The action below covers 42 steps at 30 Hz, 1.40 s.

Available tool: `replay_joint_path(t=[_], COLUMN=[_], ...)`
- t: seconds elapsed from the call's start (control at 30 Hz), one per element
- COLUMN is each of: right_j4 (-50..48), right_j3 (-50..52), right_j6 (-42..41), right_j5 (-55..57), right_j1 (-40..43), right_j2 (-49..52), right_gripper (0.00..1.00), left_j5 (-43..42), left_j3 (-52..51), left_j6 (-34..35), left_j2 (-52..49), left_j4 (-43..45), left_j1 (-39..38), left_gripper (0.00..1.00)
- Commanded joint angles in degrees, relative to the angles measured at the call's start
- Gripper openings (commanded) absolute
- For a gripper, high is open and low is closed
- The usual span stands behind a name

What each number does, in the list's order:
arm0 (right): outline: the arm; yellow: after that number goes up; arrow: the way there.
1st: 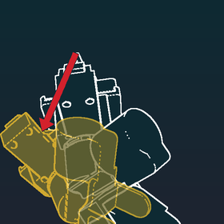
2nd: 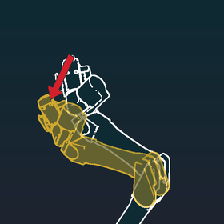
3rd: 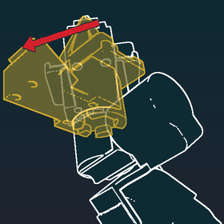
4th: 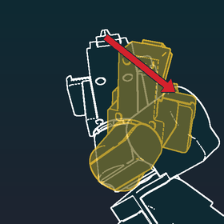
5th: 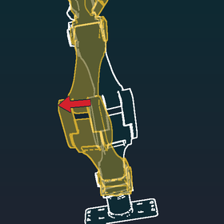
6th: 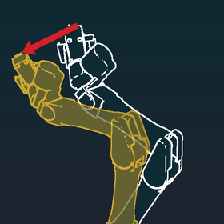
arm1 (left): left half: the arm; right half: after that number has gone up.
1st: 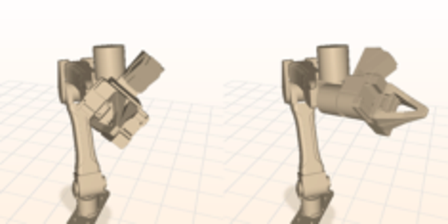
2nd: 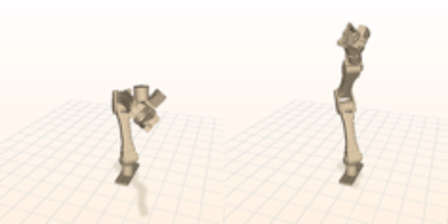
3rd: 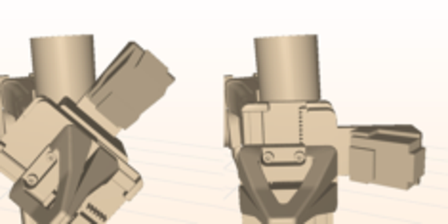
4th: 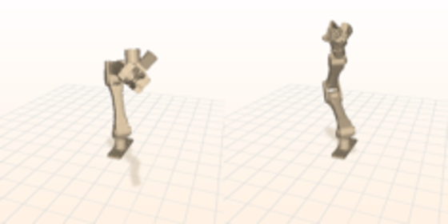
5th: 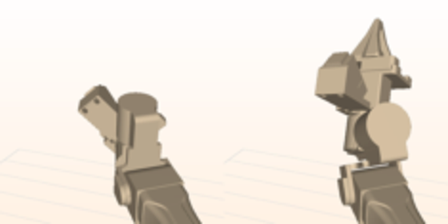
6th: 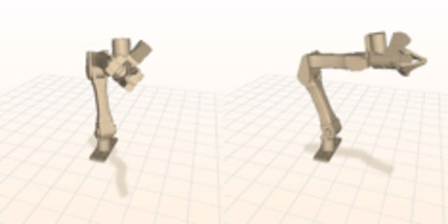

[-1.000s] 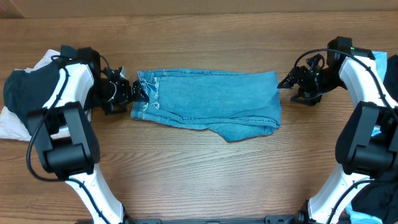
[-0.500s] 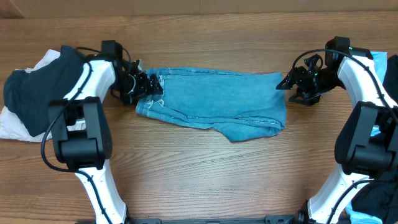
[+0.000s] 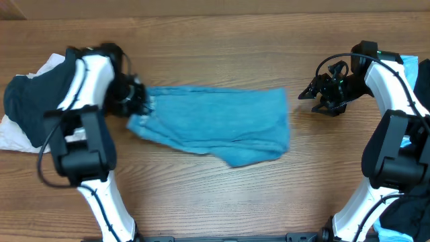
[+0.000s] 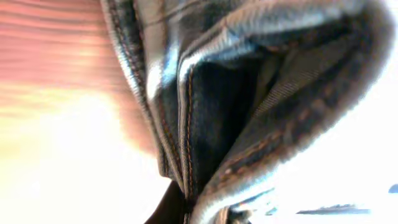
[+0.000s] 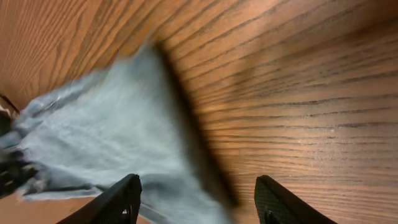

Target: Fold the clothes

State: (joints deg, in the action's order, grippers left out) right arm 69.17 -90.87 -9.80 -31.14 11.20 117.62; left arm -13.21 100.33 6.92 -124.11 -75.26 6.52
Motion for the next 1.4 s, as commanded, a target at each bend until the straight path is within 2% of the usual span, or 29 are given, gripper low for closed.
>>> replay_joint_path(t=[0.0, 0.17, 0.23, 0.3, 0.37, 0.5, 0.7, 0.73, 0.77, 0.83, 0.97, 1.0, 1.1, 1.17, 1.23, 1.37], right_j4=[0.4, 0.1, 0.2, 0.1, 0.0, -0.4, 0.0, 0.0, 0.2, 0.2, 0.6, 0.7, 1.0, 1.0, 1.0, 1.1], right_j3=[-1.5, -1.5, -1.5, -1.5, -1.5, -1.5, -1.5, -1.5, -1.5, -1.5, -1.5, -1.5, -1.5, -1.5, -1.5, -1.5], right_j6=[0.7, 4.2, 4.3, 4.3, 4.3, 4.3, 4.3, 4.3, 4.3, 4.3, 5.4, 5.4, 5.4, 5.4, 5.4, 5.4], right_j5=[-0.5, -8.7, -9.7, -9.7, -9.7, -9.7, -9.5, -9.5, -9.5, -9.5, -9.0, -8.8, -8.8, -8.8, -8.8, -8.8], right_j1=[-0.3, -1.2, -2.0, -2.9, -3.9, -4.9, -4.9, -4.9, -4.9, -4.9, -4.9, -4.9, -4.9, -4.9, -4.9, -4.9], right_j2=[-2.1, -2.1, -2.1, -2.1, -2.1, -2.1, -2.1, -2.1, -2.1, -2.1, -2.1, -2.1, -2.1, -2.1, -2.1, -2.1], right_gripper=[0.62, 0.53, 0.34, 0.28, 0.28, 0.28, 0.27, 0.27, 0.27, 0.27, 0.27, 0.27, 0.27, 0.28, 0.28, 0.28], left_j5=[15.2, 15.3, 17.0, 18.4, 19.5, 22.6, 22.3, 21.4, 17.2, 15.9, 17.0, 17.8, 19.0, 18.4, 13.5, 0.5], left_j3=[10.5, 18.4, 18.6, 18.1, 17.8, 17.8, 17.8, 17.8, 17.8, 17.8, 24.1, 26.1, 32.2, 32.5, 31.8, 22.0], left_j6=[-1.1, -2.7, -2.6, -1.9, -1.4, 4.2, 11.1, 12.2, 12.4, 12.2, 11.1, 11.1, 11.1, 11.1, 9.1, -1.1], left_j2=[11.6, 14.6, 14.6, 14.4, 13.6, 8.4, -2.6, -4.3, -6.8, -7.4, -5.8, -5.3, -3.2, -2.4, -3.0, -3.5], left_j4=[-3.8, -8.2, -9.0, -9.2, -9.0, -8.4, -5.0, -3.7, -0.9, 0.0, -5.8, -7.6, -13.7, -15.0, -16.5, -13.2], left_j1=[2.2, -2.8, -7.5, -11.7, -16.3, -24.3, -31.5, -32.6, -34.4, -35.4, -34.4, -33.4, -26.8, -22.1, -16.7, -8.7], left_gripper=[0.04, 0.04, 0.04, 0.04, 0.04, 0.05, 0.06, 0.09, 0.24, 0.42, 0.96, 1.00, 1.00, 1.00, 1.00, 1.00])
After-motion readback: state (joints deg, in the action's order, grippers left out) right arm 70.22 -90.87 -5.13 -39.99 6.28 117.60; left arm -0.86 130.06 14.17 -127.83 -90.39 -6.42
